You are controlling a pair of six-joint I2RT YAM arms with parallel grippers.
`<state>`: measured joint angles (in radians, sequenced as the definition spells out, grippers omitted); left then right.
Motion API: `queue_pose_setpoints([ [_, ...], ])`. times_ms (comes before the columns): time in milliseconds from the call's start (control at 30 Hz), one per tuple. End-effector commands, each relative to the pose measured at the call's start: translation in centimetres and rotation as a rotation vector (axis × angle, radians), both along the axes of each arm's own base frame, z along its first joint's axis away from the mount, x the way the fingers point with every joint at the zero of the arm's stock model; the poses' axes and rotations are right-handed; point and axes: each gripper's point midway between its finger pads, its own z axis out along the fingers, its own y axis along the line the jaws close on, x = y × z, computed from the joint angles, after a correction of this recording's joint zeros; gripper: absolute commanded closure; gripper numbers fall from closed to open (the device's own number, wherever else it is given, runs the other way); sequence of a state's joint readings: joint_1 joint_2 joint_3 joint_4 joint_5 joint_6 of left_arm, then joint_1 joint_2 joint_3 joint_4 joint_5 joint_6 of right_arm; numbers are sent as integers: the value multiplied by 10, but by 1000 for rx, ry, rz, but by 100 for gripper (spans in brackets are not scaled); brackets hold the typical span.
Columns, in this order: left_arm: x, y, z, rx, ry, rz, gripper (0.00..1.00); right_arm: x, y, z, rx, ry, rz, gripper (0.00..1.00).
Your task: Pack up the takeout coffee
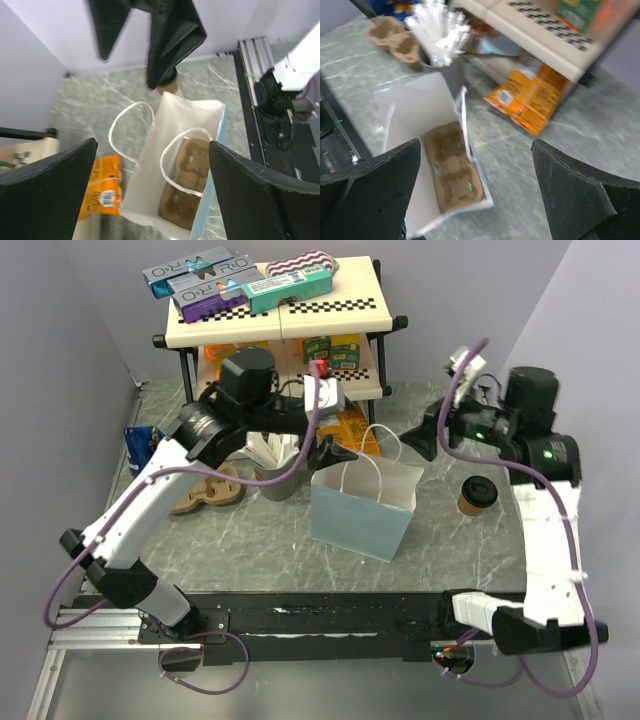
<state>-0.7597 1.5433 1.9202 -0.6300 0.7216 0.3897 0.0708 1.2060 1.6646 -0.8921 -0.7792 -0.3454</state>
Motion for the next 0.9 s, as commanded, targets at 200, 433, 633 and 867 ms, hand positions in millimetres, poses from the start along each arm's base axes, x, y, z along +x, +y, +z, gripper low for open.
queue_pose_setpoints([
  [200,2,39,37,-84,-77,154,1,5,-122,-73,-121,219,-592,10],
  [433,-4,41,23,-59,-39,129,1,0,-162,-161,-279,421,-744,3],
  [633,-9,47,10,-46,-3,115,1,5,-177,-198,-328,481,-760,1],
  [867,-12,51,1,-28,14,106,1,18,-200,-222,-349,505,-829,2],
])
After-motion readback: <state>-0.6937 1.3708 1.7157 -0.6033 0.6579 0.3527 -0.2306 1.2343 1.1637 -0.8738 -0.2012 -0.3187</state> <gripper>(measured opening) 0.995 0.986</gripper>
